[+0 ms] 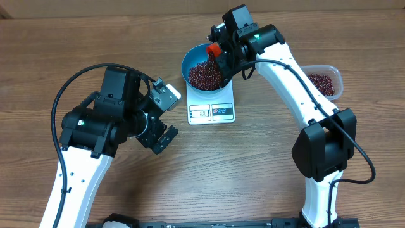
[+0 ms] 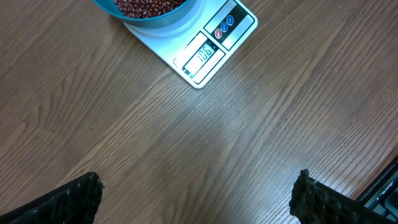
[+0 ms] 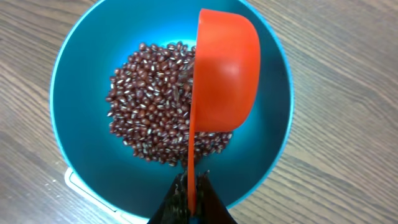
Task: Scoop item into bowl and weigh 150g on scale
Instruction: 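Tip the scoop over the blue bowl to pour beans in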
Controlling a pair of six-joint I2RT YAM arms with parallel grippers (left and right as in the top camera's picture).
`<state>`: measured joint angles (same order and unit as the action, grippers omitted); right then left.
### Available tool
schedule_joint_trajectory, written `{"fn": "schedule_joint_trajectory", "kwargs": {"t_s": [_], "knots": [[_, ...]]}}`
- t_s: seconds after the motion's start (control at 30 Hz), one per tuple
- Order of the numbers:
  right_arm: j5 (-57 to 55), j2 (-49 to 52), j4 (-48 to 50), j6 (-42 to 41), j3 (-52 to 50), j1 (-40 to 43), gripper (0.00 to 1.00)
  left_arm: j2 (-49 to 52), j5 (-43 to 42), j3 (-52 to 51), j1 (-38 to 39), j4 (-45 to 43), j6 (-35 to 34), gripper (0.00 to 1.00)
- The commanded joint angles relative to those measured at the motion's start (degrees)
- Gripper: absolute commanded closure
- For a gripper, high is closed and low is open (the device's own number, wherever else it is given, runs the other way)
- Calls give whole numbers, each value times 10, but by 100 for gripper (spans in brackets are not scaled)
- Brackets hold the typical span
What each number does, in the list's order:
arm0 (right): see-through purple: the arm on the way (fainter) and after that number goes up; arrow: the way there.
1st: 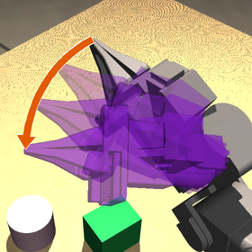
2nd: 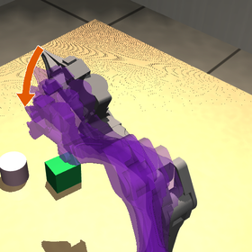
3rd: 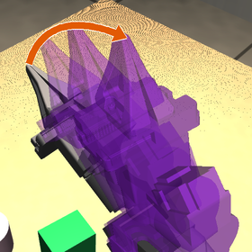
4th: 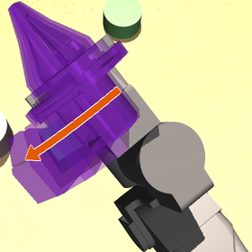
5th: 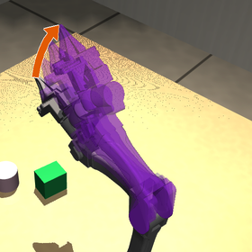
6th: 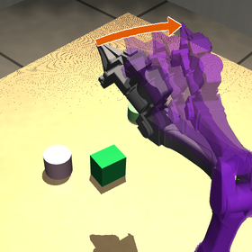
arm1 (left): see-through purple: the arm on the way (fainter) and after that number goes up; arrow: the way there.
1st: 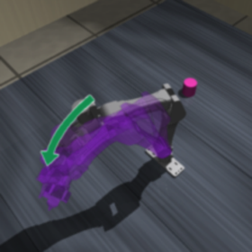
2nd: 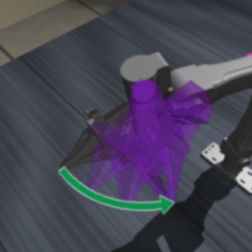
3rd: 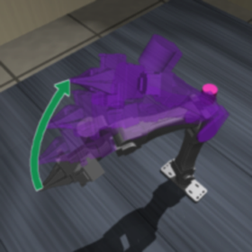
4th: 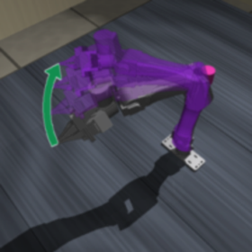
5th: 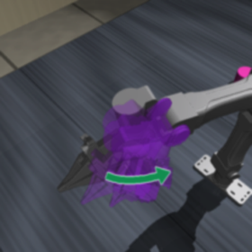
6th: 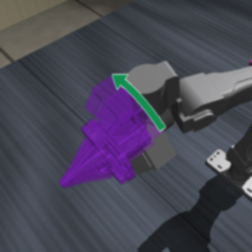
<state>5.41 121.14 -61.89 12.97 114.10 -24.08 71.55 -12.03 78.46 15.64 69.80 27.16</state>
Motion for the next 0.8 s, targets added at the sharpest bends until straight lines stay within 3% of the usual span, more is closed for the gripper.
{"fn": "schedule_joint_trajectory", "kwargs": {"t_s": [0.0, 0.77], "knots": [[-27, 3, 8, 10, 19, -2, 96, 3, -11, -1, -2, -2, -6, 0], [-210, -38, -31, 3, 19, -70, 96, 4, -11, -1, -2, -2, -6, 0]]}}
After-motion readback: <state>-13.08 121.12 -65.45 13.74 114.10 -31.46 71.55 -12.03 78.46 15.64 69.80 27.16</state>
